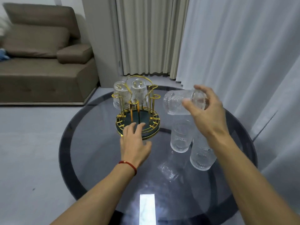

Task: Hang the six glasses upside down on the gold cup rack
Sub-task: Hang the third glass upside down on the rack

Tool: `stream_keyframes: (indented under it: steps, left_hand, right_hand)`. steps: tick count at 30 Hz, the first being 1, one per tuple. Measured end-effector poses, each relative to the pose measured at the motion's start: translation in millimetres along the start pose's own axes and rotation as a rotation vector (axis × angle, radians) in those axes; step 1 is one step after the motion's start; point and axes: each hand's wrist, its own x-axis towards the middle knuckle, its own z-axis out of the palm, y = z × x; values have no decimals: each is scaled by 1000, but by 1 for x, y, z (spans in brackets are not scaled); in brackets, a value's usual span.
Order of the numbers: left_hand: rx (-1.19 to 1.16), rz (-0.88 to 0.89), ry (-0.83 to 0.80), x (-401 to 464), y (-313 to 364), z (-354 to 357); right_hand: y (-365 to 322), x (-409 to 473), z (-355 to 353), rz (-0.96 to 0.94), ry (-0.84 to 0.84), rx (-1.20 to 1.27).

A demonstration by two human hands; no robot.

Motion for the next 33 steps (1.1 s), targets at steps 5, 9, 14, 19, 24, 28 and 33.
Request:
stream_keyframes:
  steps: [5, 9, 14, 19, 24, 28, 33]
  left_hand:
    - [221, 21, -138, -5, -13, 25]
    - [293, 27, -183, -4, -19, 33]
    - [323, 42, -201, -5, -24, 39]
    - [317, 42, -198, -6, -25, 41]
    - [313, 42, -204, -6, -26, 42]
    - [313, 42, -199, -6, -24, 41]
    - [319, 36, -206, -6, -23, 42]
  right_hand:
    - [-5, 77, 16, 23, -24, -91]
    - [-10, 129, 39, -95, -162, -267]
    - [-18, 167, 58, -151, -338, -357]
    - [-19, 185, 70, -199, -471, -452]
    - [-15, 192, 90, -254, -669, -538]
    - [-6, 192, 102, -208, -738, -540]
    - [2, 186, 115, -162, -789, -527]
